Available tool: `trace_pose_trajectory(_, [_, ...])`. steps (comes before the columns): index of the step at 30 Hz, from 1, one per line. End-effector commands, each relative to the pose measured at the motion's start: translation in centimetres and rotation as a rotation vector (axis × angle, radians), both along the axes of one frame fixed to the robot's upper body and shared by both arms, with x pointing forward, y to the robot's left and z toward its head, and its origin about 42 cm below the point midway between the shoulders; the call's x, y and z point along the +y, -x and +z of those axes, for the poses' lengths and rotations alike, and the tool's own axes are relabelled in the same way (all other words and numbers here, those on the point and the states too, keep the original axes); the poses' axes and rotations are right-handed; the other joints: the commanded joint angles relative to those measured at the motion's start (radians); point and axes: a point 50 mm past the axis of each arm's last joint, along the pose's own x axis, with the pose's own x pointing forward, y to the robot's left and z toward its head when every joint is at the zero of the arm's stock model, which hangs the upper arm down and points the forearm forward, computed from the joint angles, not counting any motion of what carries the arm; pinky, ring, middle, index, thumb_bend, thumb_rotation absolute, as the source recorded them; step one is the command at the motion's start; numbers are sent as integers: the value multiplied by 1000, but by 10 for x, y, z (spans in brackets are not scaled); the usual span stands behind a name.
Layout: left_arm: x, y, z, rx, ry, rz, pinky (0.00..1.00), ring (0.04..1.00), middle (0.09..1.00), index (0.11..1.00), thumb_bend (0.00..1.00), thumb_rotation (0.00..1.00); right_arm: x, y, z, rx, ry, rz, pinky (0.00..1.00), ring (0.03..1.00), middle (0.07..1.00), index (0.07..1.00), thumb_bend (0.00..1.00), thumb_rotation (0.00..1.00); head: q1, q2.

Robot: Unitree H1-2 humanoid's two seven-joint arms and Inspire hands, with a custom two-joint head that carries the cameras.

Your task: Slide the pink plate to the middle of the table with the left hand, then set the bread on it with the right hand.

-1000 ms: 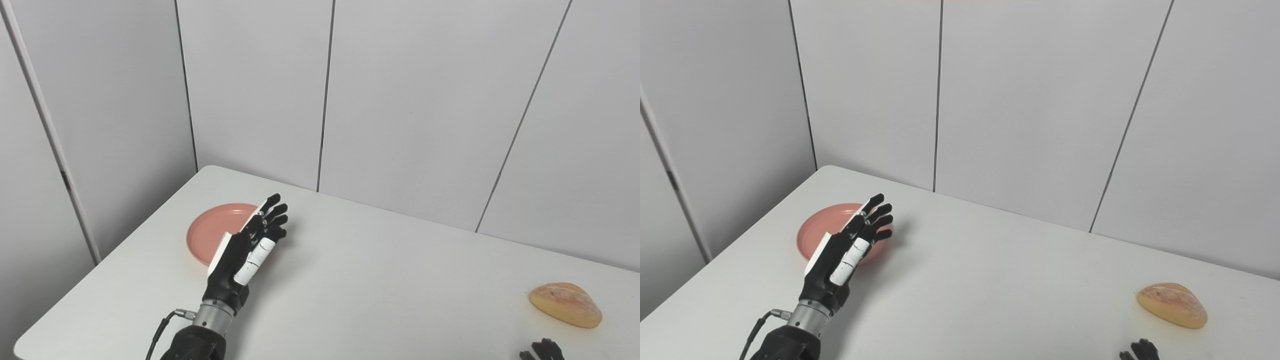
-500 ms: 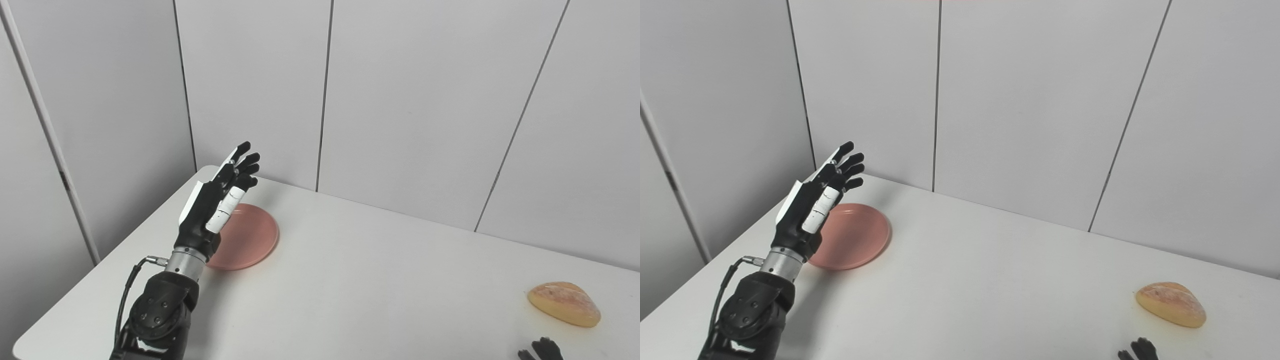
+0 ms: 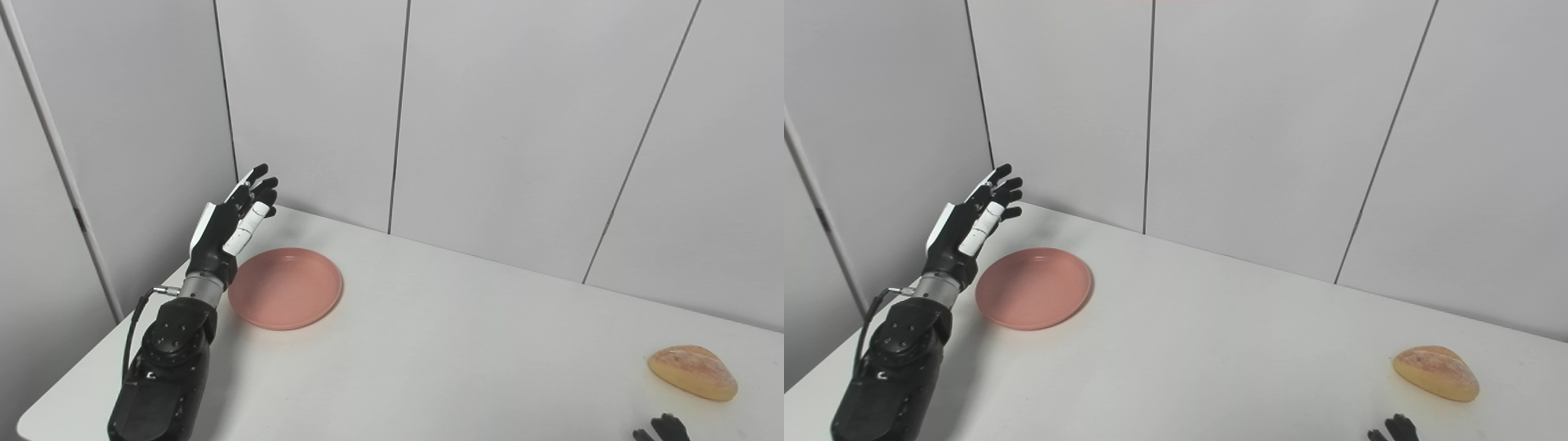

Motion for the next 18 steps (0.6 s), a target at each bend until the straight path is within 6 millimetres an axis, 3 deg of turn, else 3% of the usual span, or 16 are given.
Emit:
trace_pose_trajectory(1, [14, -11, 33, -108, -45, 15, 831, 884, 887, 892, 933, 793, -5, 11, -24, 76, 3, -8, 886, 918, 958, 924, 975, 966, -2, -2])
trace_pose_trajectory(12, [60, -54, 5, -88, 42, 112, 828, 901, 881, 899, 954, 754, -5, 12, -24, 71, 4, -1, 870, 904, 949, 918, 961, 969, -8, 0])
trace_pose_trajectory(18, [78, -62, -10, -66, 55, 137, 801, 908, 895, 905, 981, 819, -5, 12, -25, 68, 0, 6, 855, 891, 941, 909, 968, 958, -14, -4])
